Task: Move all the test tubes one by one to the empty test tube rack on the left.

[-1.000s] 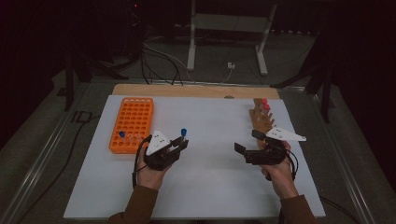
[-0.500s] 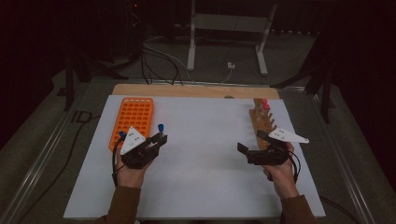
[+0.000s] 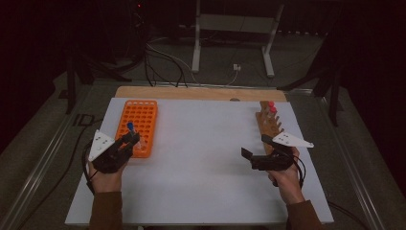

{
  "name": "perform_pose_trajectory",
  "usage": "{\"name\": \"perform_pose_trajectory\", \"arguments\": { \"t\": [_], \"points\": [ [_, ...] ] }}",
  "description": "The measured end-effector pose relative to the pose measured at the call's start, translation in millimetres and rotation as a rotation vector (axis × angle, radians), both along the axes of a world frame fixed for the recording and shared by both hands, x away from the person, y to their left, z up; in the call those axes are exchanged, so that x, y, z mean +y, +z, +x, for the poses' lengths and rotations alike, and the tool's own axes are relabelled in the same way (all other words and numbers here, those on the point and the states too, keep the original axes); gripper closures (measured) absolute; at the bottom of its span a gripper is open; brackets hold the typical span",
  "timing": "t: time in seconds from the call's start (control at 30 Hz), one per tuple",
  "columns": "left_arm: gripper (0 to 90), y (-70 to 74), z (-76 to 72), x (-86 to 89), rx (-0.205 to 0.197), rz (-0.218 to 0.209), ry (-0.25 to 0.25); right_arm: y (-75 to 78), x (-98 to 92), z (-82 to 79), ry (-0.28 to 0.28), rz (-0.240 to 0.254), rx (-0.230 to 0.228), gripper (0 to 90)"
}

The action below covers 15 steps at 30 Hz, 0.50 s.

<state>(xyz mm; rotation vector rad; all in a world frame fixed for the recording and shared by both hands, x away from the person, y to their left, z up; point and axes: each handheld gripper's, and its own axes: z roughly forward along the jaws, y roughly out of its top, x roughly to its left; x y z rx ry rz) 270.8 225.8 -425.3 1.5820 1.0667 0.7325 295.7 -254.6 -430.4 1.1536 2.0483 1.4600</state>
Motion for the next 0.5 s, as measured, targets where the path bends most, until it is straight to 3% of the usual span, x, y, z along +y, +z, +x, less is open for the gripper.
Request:
{"name": "perform_pose_trajectory", "arguments": {
  "t": [0.3,0.5],
  "points": [
    [76.6,-8.2,-2.4,25.0,-0.006,0.017,0.113,0.4,0.2,-0.1,-0.001,0.000,0.001,0.0],
    [76.7,-20.2,6.3,36.5,0.006,0.014,0.168,0.9,0.5,-0.3,0.005,0.002,-0.002,0.0]
  ]
}}
